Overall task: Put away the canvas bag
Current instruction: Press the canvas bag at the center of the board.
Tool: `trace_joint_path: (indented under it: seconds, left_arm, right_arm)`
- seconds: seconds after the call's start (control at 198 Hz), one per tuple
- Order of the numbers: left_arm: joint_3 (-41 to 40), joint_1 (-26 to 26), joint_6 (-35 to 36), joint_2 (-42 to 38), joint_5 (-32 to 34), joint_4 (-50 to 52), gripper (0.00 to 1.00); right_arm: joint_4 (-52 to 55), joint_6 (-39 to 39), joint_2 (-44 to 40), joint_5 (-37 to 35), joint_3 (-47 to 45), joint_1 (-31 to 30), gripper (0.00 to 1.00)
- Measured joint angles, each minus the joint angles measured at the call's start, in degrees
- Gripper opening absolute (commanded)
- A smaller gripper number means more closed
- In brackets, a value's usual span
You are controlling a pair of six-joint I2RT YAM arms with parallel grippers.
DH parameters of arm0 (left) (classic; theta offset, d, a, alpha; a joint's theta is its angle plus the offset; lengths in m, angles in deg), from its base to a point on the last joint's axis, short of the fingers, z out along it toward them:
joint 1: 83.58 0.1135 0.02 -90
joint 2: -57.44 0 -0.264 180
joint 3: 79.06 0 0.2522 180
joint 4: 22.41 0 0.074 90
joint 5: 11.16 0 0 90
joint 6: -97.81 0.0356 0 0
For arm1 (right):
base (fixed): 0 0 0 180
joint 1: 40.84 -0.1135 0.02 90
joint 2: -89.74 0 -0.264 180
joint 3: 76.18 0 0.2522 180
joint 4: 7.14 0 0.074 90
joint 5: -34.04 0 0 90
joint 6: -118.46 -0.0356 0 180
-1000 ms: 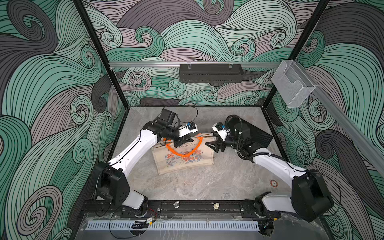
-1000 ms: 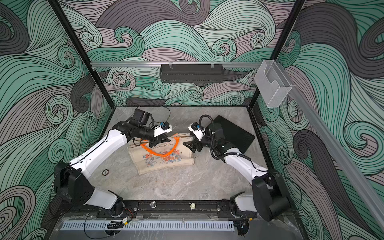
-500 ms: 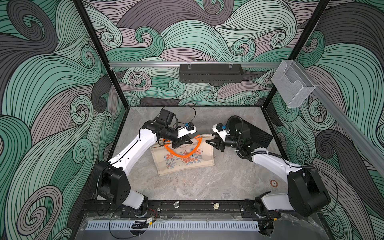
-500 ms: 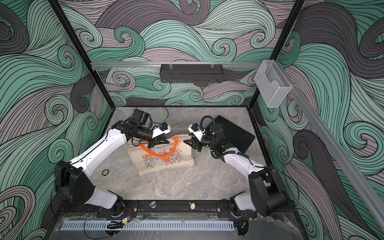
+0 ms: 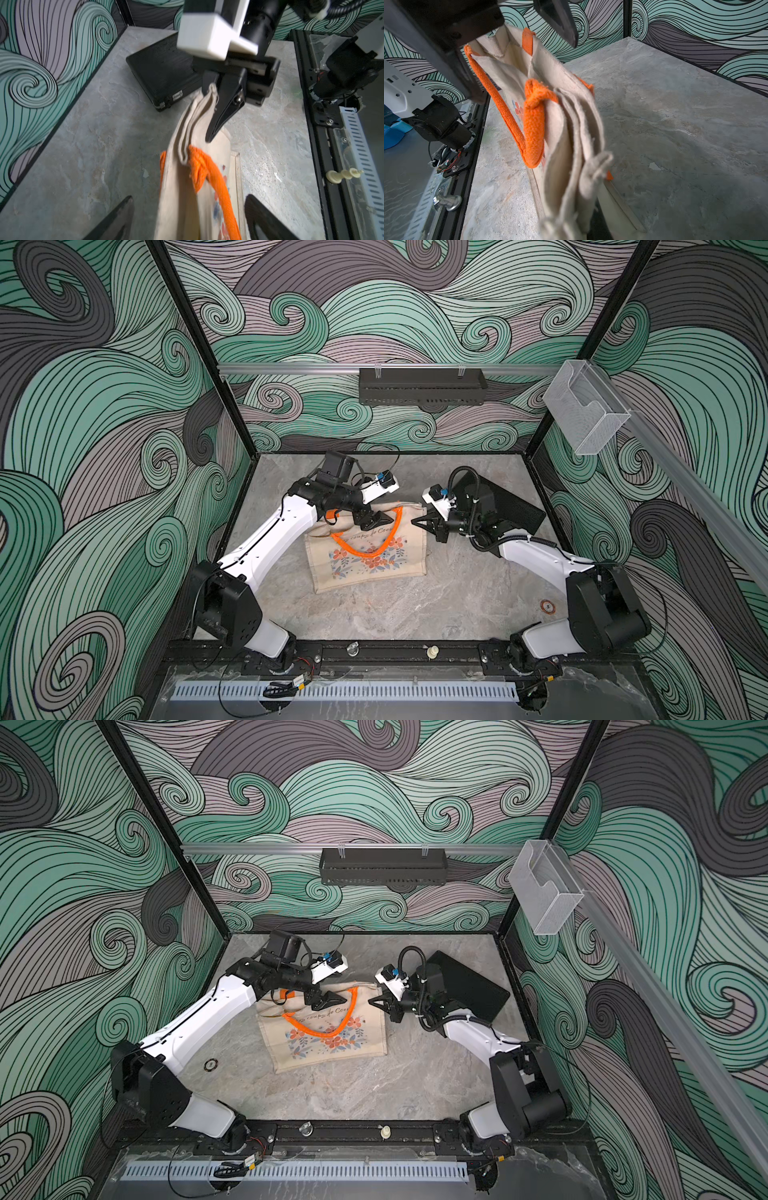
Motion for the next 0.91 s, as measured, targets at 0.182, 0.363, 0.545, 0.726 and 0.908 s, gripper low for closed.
trace_joint_path:
  seconds: [0.182, 0.363, 0.545, 0.726, 0.908]
  left_arm:
    - [6.9, -4.1, 0.1, 6.5, 4.4, 0.8, 0.87]
    - [11.3, -4.6, 0.5, 14.1, 6.2, 3.2, 0.73]
    - [15.0, -4.6, 1.5, 17.7, 2.5, 7.7, 0.14]
    - [19.0, -4.4, 3.2, 19.5, -1.0, 13.5, 0.00]
    - [19.0, -4.3, 5.2, 19.1, -3.3, 15.5, 0.00]
  right_arm:
    - [0.0, 0.0, 0.0, -0.3, 0.0, -0.1, 0.00]
    - [-0.2, -0.1, -0.8, -0.7, -0.7, -0.2, 0.00]
    - [-1.1, -0.7, -0.9, -2.1, -1.6, -0.2, 0.00]
    - [-1.8, -1.9, -1.1, -3.6, -1.7, -0.1, 0.23]
    - [-2.7, -2.6, -1.9, -5.3, -2.9, 0.0, 0.40]
